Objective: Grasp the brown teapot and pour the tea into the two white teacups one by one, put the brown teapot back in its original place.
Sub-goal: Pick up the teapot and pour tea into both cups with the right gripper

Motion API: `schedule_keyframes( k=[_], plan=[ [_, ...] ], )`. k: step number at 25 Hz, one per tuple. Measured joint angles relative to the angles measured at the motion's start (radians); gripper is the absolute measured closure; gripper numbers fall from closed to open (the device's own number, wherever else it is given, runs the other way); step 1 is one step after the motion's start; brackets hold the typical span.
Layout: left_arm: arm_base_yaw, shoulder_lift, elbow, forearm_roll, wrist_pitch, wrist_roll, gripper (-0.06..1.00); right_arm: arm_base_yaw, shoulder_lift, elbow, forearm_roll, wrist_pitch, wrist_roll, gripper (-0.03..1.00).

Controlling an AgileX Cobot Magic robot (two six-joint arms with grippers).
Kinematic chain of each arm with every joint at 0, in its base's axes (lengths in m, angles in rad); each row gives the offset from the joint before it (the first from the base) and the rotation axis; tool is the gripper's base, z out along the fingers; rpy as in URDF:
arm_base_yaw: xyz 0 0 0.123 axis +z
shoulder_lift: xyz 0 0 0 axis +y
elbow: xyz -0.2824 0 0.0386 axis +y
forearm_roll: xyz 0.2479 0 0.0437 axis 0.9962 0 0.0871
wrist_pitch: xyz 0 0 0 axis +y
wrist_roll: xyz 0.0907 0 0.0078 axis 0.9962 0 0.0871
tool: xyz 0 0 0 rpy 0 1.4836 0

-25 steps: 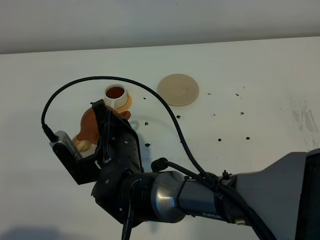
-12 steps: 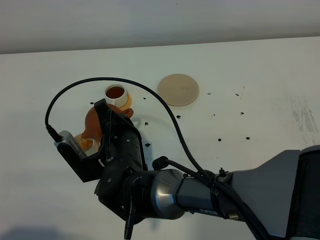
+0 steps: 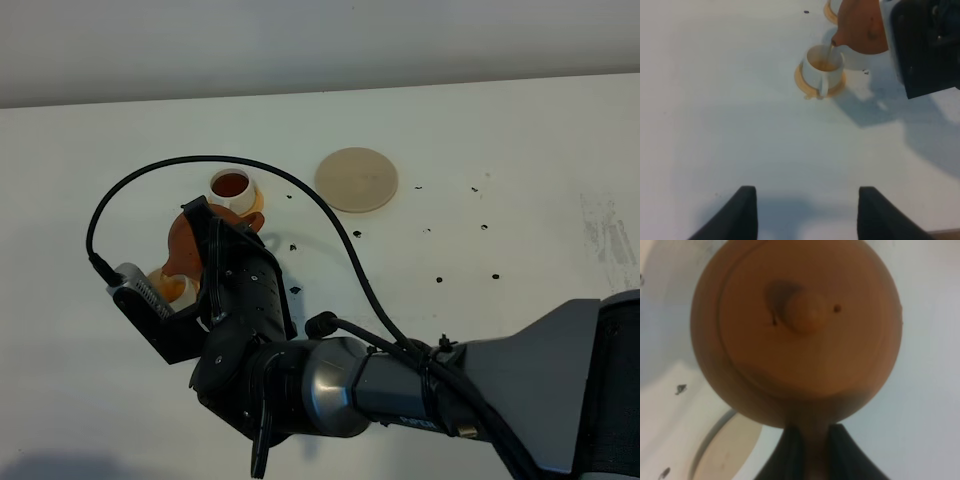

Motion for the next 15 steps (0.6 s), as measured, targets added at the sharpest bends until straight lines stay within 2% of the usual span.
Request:
schedule_keyframes(
  k=[15],
  plan=[
    [0.000, 0.000, 0.000, 0.000, 0.000, 0.000, 0.51, 0.000, 0.000, 0.000, -0.040, 0.024, -0.017, 0.86]
  ],
)
